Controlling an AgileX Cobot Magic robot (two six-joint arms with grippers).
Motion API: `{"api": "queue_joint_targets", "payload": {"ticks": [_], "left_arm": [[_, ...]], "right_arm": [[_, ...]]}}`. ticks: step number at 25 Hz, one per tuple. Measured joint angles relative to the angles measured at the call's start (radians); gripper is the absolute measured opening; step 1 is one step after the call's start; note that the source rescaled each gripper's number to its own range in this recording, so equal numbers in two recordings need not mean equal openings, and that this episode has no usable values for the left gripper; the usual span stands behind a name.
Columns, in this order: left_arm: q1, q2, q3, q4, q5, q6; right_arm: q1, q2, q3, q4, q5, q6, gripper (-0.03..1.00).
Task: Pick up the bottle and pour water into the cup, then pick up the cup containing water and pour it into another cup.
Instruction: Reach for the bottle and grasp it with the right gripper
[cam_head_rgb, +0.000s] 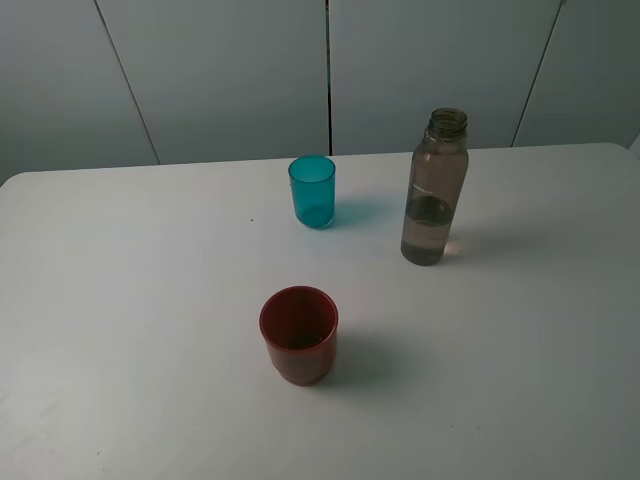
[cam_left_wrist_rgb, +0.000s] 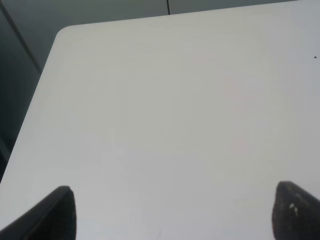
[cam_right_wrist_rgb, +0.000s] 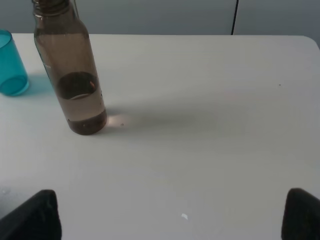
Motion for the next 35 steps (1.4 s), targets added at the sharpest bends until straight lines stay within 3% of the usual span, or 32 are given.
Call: {"api": "queue_joint_targets", "payload": {"ticks": [35], "left_arm": [[0.0,0.0,0.0,0.0,0.0,-0.002]], "right_arm": [[0.0,0.0,0.0,0.002,0.0,0.0,0.84]]}}
